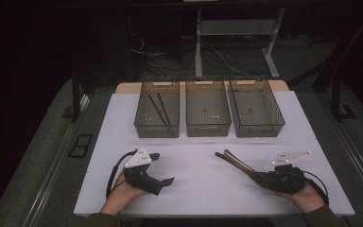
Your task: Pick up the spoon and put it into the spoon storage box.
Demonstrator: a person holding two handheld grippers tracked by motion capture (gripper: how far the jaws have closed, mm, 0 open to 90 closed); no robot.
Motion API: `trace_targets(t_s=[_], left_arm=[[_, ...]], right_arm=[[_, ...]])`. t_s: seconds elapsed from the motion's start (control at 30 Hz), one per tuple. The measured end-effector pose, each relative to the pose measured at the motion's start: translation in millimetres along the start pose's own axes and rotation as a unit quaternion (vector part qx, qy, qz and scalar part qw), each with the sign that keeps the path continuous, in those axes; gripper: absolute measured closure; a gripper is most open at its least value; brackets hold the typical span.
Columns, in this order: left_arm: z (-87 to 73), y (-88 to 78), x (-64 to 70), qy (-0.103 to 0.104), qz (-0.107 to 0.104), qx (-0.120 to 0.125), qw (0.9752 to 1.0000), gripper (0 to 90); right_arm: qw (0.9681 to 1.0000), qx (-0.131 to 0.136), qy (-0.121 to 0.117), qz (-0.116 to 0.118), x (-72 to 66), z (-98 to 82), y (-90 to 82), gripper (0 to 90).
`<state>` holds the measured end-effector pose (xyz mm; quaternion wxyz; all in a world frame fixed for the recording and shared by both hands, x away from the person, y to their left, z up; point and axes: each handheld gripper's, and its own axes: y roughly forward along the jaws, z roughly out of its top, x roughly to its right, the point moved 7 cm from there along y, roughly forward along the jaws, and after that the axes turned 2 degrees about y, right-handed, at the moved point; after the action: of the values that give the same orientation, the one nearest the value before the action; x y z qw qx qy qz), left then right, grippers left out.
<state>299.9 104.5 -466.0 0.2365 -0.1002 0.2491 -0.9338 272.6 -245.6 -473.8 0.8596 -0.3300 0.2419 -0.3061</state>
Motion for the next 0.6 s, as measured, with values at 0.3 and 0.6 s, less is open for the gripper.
trace_targets(t_s=[0.3,0.6], left_arm=[[0.3,0.4,0.3,0.000,0.000,0.002,1.0000,0.0],[0.2,0.5,0.3,0.000,0.000,0.002,1.0000,0.0]], right_arm=[[0.9996,0.027,0.008,0.000,4.1,5.8,-5.5,79.8],[0.9987,0.043,0.024,-0.016,9.8,16.4,-8.6,79.8]])
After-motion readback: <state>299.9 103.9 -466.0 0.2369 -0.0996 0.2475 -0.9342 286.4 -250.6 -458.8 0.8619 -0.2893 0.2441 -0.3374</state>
